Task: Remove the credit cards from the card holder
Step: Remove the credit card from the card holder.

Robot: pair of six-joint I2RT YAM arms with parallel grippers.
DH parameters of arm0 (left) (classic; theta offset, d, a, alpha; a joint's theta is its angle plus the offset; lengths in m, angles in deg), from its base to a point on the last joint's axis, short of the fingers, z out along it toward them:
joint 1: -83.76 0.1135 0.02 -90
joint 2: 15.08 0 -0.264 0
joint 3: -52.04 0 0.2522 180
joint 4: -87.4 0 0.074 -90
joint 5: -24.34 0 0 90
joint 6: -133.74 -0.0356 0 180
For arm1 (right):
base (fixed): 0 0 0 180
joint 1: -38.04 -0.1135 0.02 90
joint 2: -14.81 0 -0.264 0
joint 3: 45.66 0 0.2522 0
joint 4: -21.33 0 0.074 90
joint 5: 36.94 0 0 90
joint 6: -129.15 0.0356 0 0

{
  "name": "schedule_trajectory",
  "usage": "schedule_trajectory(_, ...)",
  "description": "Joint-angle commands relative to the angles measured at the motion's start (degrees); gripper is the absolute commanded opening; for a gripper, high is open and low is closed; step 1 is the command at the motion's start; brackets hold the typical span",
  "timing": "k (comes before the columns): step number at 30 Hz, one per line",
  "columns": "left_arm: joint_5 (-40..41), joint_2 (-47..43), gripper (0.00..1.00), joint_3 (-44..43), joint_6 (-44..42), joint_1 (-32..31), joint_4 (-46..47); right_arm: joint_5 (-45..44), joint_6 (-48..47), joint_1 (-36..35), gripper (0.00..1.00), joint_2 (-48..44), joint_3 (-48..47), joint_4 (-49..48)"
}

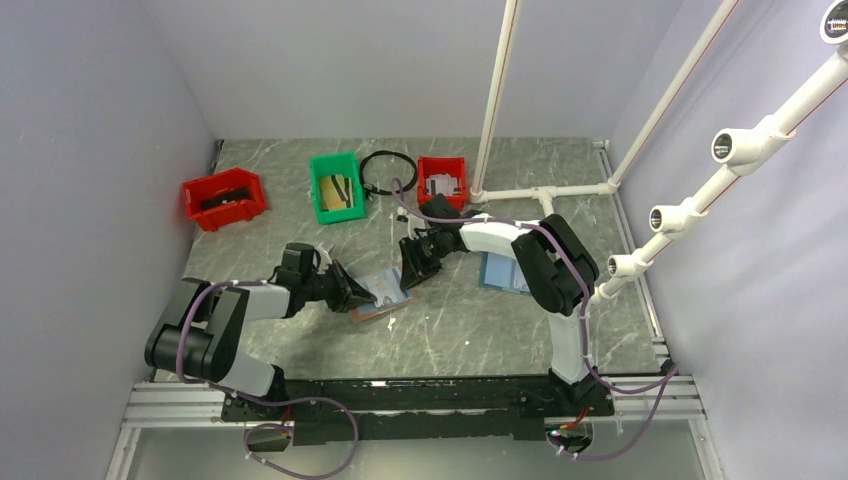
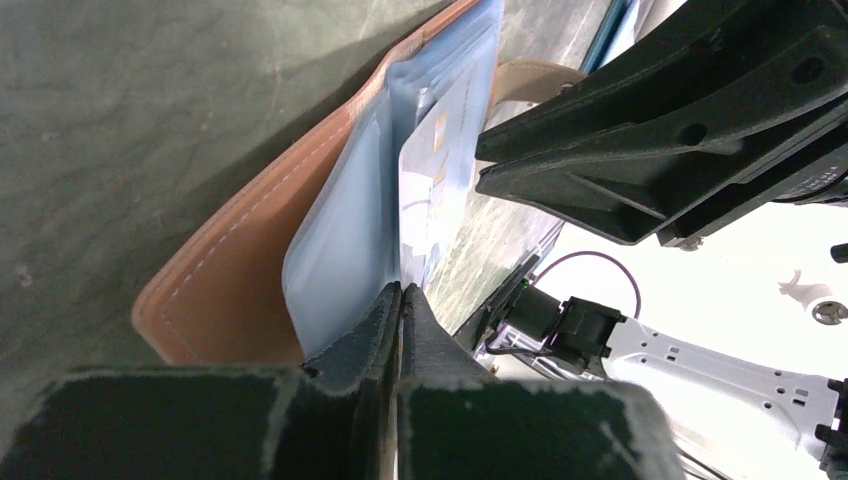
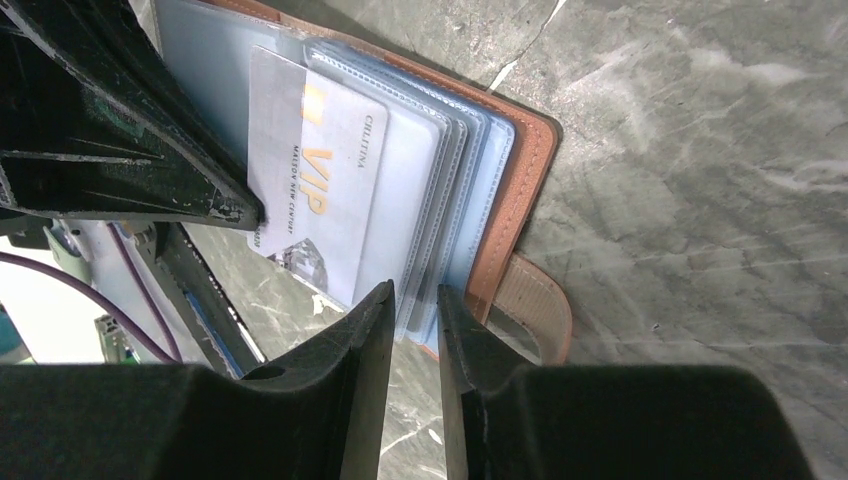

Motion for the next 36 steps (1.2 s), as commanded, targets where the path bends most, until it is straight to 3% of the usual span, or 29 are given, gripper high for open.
schedule_trajectory(1, -0.3, -2.2, 0.05, 0.6, -2.0, 0.5, -3.3, -8.2, -3.6, -0.6, 0.26, 3.1, 0.4, 3.0)
schedule_trajectory(16, -0.3, -6.8, 0.00, 2.6, -5.9, 1.7, -8.4, -8.4, -4.0, -1.1, 0.26, 3.2, 0.3, 3.3)
schedule_trajectory(32, 0.0, -16.6, 0.00, 2.6, -14.4, 2.5, -20.8, -8.7, -5.0, -1.7, 0.26, 2.6, 0.0, 3.5)
schedule_trajectory(36, 2.8, -22.1, 0.00, -1.2, -16.7, 2.6, -28.6, -6.8, -8.0, -2.2, 0.29, 0.1, -0.2, 3.2)
